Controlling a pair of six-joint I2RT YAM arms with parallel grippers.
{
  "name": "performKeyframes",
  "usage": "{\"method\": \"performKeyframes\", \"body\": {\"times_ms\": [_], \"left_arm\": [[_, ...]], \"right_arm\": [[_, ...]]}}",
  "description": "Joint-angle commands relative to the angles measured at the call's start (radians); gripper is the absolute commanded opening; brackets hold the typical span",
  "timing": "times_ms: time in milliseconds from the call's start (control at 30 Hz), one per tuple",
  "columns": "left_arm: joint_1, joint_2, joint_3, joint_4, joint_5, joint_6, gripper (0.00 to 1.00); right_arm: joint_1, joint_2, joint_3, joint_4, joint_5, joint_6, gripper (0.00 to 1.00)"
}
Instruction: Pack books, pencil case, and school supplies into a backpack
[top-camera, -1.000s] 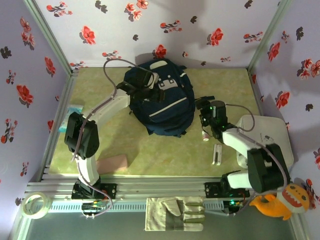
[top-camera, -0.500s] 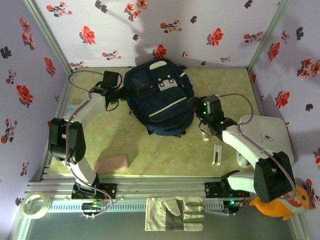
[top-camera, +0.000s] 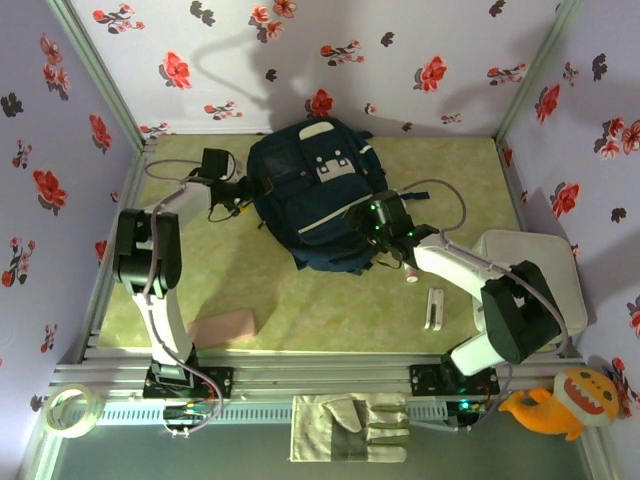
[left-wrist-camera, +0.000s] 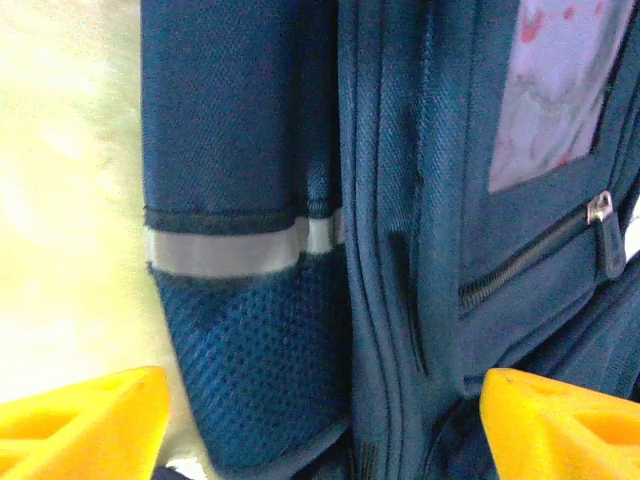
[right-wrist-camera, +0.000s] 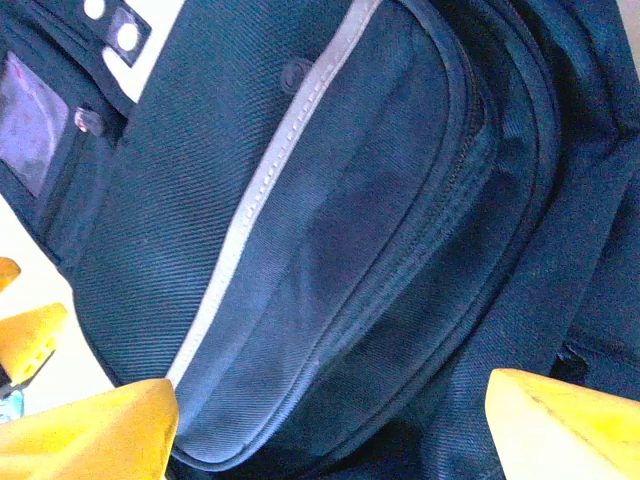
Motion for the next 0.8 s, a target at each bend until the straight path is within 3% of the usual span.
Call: {"method": "performKeyframes", "body": {"times_ms": [0,100,267,767], "left_arm": [[0.000,0.036,0.061,-0.003,0.079,0.010,0.70],[-0.001,0.047,0.074,0.017,0.116,0.002,0.55],[-0.001,0.066,0.091,0.021,0.122,-0.013,0.43],[-0.010,0.188,0.196,0.067,0.198,-0.078,0.39]], "right_arm": [[0.007,0.008,0.036,-0.042,0.004,-0.017,0.81],[0.007,0.008,0.028,-0.057,0.009,-0.018,0.81],[0.008,0.005,0.000,-0.057,0.017,-0.002,0.81],[0.008,0.031,-0.064,-0.026,0.010,0.022,0.81]]}}
